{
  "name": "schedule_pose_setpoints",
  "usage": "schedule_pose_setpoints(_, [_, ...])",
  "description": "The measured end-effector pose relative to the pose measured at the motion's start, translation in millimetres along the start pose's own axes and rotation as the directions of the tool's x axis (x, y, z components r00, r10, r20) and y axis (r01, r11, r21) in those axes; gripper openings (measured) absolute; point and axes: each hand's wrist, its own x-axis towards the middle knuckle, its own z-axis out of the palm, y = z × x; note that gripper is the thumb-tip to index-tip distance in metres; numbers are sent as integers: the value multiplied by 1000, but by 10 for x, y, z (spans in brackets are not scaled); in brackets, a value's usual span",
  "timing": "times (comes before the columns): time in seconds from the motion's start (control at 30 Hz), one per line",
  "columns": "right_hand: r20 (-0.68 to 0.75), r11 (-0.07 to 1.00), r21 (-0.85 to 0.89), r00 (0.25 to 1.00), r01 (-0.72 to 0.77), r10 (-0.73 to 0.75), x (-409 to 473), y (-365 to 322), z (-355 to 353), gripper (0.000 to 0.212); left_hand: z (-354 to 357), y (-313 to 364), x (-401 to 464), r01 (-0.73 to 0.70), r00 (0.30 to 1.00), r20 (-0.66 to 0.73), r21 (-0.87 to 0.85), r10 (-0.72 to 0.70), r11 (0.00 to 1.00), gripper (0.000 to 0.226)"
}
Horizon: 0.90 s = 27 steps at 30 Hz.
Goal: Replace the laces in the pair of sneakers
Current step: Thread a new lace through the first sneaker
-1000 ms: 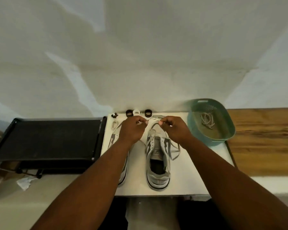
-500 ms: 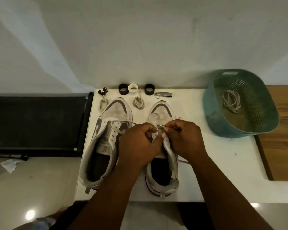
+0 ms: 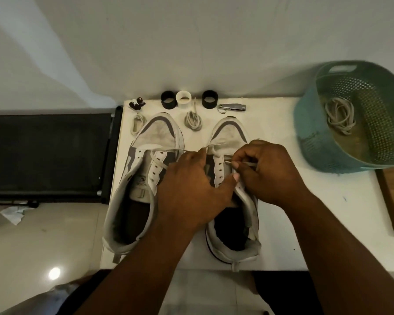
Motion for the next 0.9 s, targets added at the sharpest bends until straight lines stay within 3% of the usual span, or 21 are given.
schedule_pose_setpoints(0.1, [2, 1000, -3, 1000, 12, -12, 4, 13, 15, 10, 9, 9, 5, 33, 998, -40, -157, -39, 987, 89])
schedule_pose_setpoints(0.17, [-10, 999, 33, 1000, 12, -12, 1, 34, 29, 12, -6, 25, 9, 13, 989, -139, -262, -51, 965, 69])
schedule_pose_setpoints(0.27, [-21, 997, 72, 1000, 23, -22, 0, 65, 48, 13, -26, 48, 15, 30, 992, -108, -268, -61, 963, 44])
schedule_pose_setpoints(0.33, [-29, 994, 102, 999, 30, -27, 1, 79, 54, 14, -11, 47, 21, 75, 995, -47, -267, -91, 961, 43])
schedule_pose_setpoints(0.47, [-11, 987, 162, 1000, 11, -9, 1, 82, 52, 18, 5, 13, 35, 108, 987, -69, -361, -142, 926, 41])
schedule_pose_setpoints(0.9, [-47, 971, 237, 999, 18, -7, -5, 49, 139, 18, -26, 34, -2, -13, 985, -163, -371, -51, 929, 26])
